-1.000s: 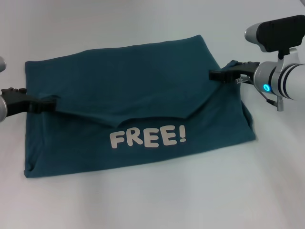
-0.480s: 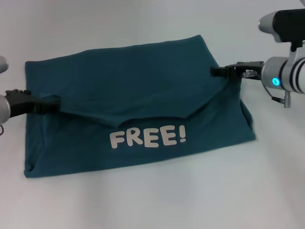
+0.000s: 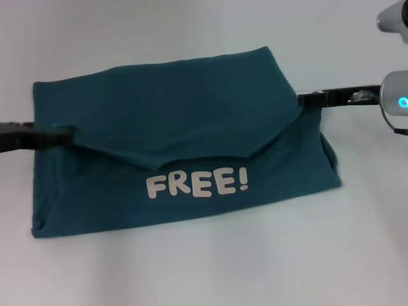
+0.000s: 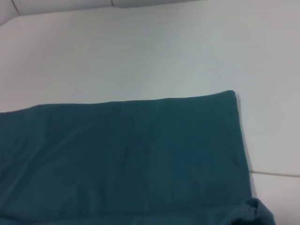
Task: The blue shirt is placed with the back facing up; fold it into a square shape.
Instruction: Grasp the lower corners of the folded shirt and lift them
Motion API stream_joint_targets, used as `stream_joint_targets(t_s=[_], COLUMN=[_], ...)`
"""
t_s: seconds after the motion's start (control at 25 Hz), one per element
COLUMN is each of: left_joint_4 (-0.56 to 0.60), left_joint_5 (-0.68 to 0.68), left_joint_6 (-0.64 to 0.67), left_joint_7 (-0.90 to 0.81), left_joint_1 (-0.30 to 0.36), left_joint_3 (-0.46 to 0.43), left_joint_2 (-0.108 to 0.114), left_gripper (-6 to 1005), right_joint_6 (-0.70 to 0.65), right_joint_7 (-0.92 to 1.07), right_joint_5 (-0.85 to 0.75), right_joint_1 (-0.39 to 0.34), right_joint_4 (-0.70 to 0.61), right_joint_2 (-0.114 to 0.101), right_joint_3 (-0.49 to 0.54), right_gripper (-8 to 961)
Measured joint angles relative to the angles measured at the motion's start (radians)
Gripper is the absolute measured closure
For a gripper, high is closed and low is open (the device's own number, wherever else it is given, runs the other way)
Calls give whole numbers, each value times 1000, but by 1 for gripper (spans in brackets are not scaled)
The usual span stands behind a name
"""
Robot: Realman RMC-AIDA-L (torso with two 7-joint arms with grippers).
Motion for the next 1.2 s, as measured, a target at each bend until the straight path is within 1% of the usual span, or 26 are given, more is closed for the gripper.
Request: stream_joint_targets(t_s=[0.04,0.08,0.12,0.16,0.24,0.28,0.36,0.48,0.64,0.84,1.0,1.2], left_joint_4=[0,21,24,31,50,62,89,114,111,82,29,-25], left_joint_5=[0,4,6,18,56,80,129,190,222,230,251,275], left_joint_6=[0,60,74,116,193,227,289,374,440,458,466,468], left_joint_7=[0,-61,-74,-118,-210,-254,-339,-468,-562,-628,-663,-699], left_joint_1=[0,17,19,24,30,31,31,19,-4,-17,-30,-42], left_joint_3=[0,0,0,-3,-14,-17,-20,-15,-12,-11,-16,-17], left_joint_2=[0,20,25,37,51,54,56,59,63,68,78,83], left_gripper=[69,70,70,71,71,72,73,74,76,78,80,82], right_joint_6=[-29,-59,-84,-106,-142,-154,-200,-232,-306,-381,-436,-460], right_joint_7=[11,20,26,29,33,33,34,34,34,27,4,-11], right_joint_5=[-15,-32,-46,-62,-93,-103,-130,-148,-207,-285,-290,-291], right_joint_1=[-5,-8,-10,-12,-10,-8,10,22,55,93,107,107], right_joint_4=[-28,-54,-76,-100,-134,-141,-165,-184,-216,-217,-217,-219], right_joint_2=[0,0,1,2,8,11,14,15,15,18,22,26], right_joint_3=[3,7,12,18,31,33,37,37,29,28,25,19], right_gripper=[23,23,23,23,23,23,22,22,22,22,22,22])
